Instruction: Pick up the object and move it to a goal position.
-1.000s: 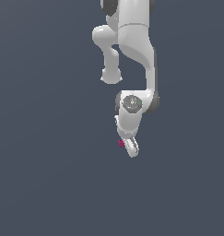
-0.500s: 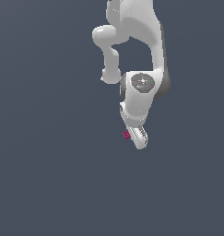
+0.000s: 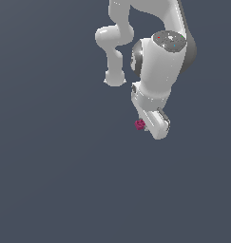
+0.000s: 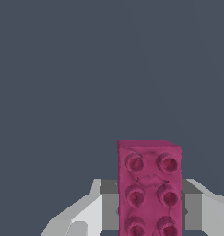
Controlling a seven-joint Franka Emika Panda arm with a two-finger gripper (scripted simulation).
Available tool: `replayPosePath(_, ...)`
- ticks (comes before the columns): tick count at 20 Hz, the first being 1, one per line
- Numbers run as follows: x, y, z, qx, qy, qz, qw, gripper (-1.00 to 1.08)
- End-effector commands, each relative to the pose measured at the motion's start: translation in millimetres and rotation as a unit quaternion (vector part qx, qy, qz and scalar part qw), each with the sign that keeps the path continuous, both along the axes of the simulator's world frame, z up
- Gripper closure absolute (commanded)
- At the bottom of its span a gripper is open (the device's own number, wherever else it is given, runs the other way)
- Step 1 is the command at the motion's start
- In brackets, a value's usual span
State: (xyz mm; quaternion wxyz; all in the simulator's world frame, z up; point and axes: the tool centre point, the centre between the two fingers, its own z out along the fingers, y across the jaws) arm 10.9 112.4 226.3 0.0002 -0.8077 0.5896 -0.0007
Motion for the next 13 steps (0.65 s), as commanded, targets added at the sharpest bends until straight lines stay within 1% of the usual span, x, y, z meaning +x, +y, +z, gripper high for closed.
replayPosePath(1,0.1,4.3,20.7,0.0,0.001,0.0,1.0,1.08)
replayPosePath(7,1.8,12.0,51.4,0.0,0.001,0.0,1.0,1.08)
replayPosePath(13,2.8,14.6,61.1,0.0,0.001,0.001,1.0,1.08)
